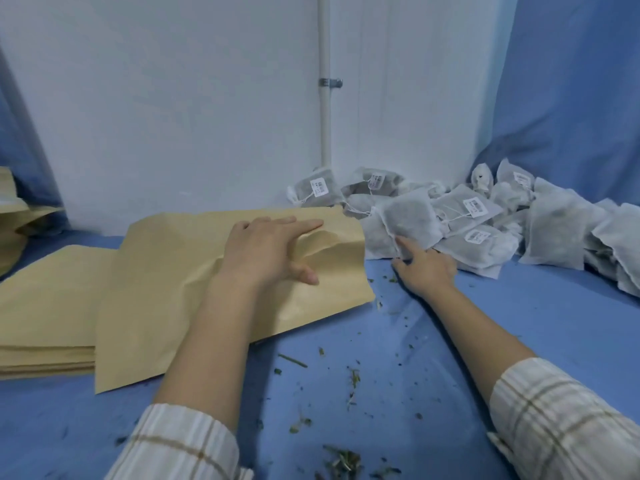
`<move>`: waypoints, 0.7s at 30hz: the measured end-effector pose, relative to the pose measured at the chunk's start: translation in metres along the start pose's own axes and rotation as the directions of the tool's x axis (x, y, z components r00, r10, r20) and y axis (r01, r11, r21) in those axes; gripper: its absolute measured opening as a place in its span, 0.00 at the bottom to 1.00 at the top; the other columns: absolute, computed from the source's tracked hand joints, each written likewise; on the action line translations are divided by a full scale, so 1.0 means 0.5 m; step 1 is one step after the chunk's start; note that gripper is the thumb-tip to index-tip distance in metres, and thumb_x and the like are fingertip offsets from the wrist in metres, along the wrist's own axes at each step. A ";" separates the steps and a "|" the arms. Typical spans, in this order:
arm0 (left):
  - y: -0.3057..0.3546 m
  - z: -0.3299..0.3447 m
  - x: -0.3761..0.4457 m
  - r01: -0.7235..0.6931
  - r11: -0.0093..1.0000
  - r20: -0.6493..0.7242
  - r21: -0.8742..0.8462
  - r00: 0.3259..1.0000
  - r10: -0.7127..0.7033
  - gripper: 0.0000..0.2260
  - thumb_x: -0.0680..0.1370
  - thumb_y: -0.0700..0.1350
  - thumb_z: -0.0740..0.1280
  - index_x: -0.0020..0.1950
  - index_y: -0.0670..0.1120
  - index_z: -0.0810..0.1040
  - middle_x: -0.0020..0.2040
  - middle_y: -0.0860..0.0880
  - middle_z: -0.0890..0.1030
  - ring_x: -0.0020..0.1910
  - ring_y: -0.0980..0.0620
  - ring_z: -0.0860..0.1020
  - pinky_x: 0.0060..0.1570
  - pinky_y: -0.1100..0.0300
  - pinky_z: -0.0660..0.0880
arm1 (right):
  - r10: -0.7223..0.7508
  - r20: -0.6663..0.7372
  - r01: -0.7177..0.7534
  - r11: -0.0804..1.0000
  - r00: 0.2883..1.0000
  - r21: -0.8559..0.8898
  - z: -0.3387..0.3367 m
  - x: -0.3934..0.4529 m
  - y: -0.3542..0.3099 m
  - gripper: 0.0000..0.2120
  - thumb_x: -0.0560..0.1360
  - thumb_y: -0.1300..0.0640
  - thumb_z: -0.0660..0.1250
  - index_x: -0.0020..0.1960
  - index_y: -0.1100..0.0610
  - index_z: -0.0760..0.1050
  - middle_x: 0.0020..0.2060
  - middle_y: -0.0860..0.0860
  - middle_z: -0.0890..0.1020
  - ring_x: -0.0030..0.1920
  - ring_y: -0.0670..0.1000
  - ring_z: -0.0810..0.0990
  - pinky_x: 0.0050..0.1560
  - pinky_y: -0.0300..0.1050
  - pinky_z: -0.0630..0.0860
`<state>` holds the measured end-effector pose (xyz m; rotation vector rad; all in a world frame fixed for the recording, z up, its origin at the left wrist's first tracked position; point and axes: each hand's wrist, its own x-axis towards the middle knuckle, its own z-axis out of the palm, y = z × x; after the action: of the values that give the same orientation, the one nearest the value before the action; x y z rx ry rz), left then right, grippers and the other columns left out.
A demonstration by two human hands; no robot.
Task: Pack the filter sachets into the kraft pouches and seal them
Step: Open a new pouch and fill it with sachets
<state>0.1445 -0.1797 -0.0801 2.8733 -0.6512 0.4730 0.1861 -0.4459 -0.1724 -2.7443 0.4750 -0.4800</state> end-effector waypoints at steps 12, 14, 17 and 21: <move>-0.015 -0.023 -0.023 0.027 0.990 -0.058 -0.139 0.998 -0.036 0.38 0.62 0.61 0.76 0.69 0.66 0.66 0.70 0.59 0.70 0.70 0.53 0.66 0.64 0.57 0.61 | 0.036 -0.036 0.033 0.069 0.999 0.997 -0.081 -0.040 -0.011 0.17 0.68 0.70 0.72 0.48 0.53 0.71 0.40 0.54 0.81 0.35 0.48 0.83 0.35 0.40 0.79; -0.015 -0.023 -0.025 0.027 0.990 -0.069 -0.139 0.997 -0.037 0.37 0.62 0.60 0.76 0.69 0.66 0.66 0.70 0.59 0.69 0.70 0.53 0.66 0.64 0.57 0.61 | -0.098 0.032 -0.021 0.113 0.995 0.993 -0.088 -0.049 -0.019 0.16 0.66 0.70 0.73 0.48 0.56 0.75 0.39 0.54 0.83 0.36 0.49 0.83 0.35 0.38 0.78; -0.009 -0.024 -0.025 0.001 0.984 -0.085 -0.176 0.996 -0.016 0.37 0.61 0.60 0.77 0.68 0.67 0.68 0.69 0.61 0.71 0.69 0.54 0.67 0.63 0.58 0.62 | -0.265 0.117 -0.063 0.203 0.957 0.977 -0.093 -0.064 -0.053 0.14 0.66 0.71 0.73 0.48 0.59 0.78 0.36 0.54 0.83 0.36 0.50 0.82 0.36 0.37 0.78; 0.018 -0.024 -0.015 -0.086 0.964 -0.084 -0.251 0.994 0.067 0.35 0.60 0.59 0.78 0.65 0.68 0.70 0.66 0.63 0.73 0.67 0.58 0.68 0.61 0.61 0.63 | -0.340 0.263 -0.113 0.400 0.903 0.909 -0.086 -0.083 -0.140 0.08 0.77 0.67 0.59 0.50 0.59 0.76 0.38 0.53 0.78 0.36 0.49 0.76 0.33 0.38 0.72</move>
<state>0.1308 -0.1818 -0.0706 2.5849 -0.7533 0.4684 0.1517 -0.3781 -0.1202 -1.6636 -0.1274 -0.0827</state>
